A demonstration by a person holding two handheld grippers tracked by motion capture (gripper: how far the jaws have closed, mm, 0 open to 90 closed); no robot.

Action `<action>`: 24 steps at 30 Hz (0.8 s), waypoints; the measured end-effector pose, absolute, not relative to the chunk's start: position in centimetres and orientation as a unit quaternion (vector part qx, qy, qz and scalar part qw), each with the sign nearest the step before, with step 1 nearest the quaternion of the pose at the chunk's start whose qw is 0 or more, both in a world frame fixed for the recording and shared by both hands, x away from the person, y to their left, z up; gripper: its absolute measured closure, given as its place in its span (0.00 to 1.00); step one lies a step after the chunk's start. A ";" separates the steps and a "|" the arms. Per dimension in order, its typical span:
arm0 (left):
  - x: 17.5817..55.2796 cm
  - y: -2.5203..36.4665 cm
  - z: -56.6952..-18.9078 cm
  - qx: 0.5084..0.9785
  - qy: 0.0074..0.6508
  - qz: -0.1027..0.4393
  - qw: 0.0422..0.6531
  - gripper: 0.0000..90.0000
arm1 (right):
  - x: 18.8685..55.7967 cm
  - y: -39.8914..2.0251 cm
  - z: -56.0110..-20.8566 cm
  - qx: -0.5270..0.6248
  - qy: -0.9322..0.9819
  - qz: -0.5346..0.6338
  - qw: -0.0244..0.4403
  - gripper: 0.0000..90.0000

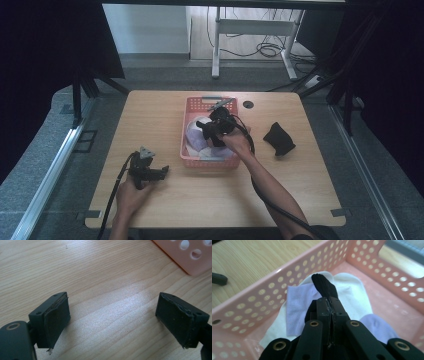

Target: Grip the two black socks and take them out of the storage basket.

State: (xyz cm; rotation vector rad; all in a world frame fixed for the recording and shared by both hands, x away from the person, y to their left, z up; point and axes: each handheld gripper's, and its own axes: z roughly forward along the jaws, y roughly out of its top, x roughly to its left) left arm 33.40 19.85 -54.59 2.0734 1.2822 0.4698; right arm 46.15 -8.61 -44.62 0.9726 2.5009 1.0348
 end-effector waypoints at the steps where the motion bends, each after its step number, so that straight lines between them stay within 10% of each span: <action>1: 33.4 19.9 -54.6 0.791 0.489 0.178 0.323 0.13 | 46.0 -8.8 -44.4 0.334 0.860 0.361 0.133 0.98; 24: 33.4 19.8 -54.6 0.790 0.489 0.180 0.324 0.13 | 43.4 -10.7 -37.6 0.311 0.835 0.424 0.163 0.98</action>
